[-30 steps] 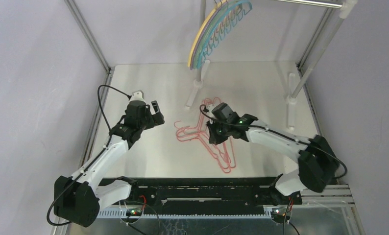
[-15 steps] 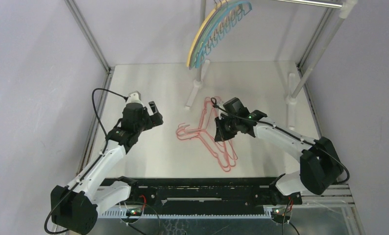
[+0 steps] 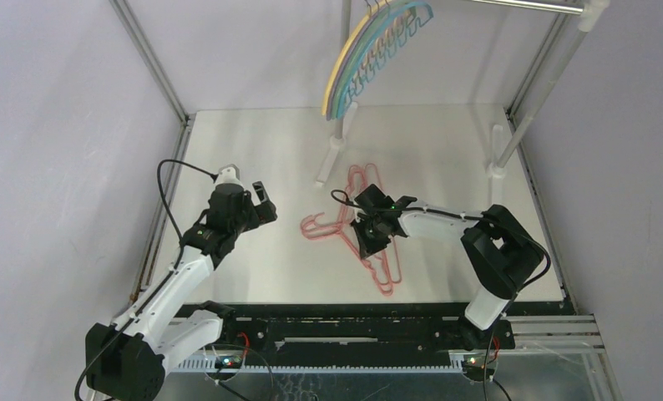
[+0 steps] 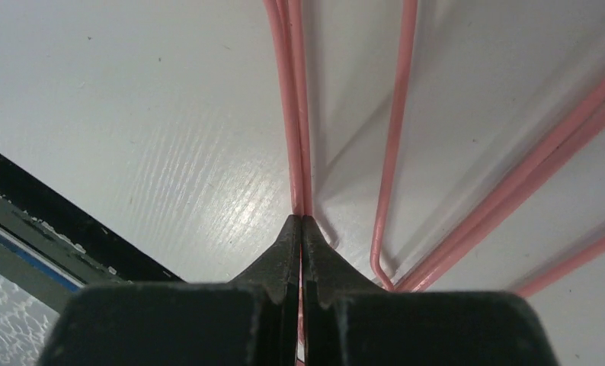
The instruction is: Organize the hangers
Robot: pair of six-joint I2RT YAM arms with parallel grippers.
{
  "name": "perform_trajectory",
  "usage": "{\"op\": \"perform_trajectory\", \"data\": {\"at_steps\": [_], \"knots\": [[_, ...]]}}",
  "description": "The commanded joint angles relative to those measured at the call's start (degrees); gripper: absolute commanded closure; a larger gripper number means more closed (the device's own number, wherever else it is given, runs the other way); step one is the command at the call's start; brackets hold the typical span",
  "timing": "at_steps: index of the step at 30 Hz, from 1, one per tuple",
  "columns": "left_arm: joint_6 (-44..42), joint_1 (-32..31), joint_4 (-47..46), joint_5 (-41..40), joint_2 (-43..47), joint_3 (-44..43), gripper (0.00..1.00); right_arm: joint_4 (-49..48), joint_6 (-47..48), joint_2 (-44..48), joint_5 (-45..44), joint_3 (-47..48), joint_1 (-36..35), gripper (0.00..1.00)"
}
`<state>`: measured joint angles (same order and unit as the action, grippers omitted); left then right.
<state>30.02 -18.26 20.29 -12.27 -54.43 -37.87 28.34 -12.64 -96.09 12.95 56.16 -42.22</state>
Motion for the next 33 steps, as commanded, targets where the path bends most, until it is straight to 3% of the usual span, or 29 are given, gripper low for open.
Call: {"op": "perform_trajectory", "data": {"at_steps": [1,4,9,13,22,33], "knots": [[0.01,-0.28,-1.09,-0.64,0.17,-0.38,0.0,-3.14,1.31,-1.14,-3.88,0.62,-0.65,1.0],[0.03,-0.28,-1.2,-0.56,-0.66,-0.9,0.01,-3.43,0.98,-1.92,-5.0,0.63,-0.78,1.0],[-0.04,-0.27,-1.71,-0.3,-2.01,-1.57,0.01,-2.73,1.11,-1.56,-6.45,1.29,-1.07,0.75],[-0.14,-0.26,-1.85,-0.22,-2.87,-2.02,0.01,-2.27,0.96,-2.68,-7.28,2.17,-1.49,0.64],[-1.01,-0.22,-1.27,-0.71,-2.9,-2.38,0.01,-2.0,1.2,-4.2,-6.81,4.29,-2.8,0.66],[-0.28,-0.21,-1.23,-1.28,-1.11,-0.61,0.01,-0.23,-0.87,2.71,-13.66,4.31,-5.65,0.58]]}}
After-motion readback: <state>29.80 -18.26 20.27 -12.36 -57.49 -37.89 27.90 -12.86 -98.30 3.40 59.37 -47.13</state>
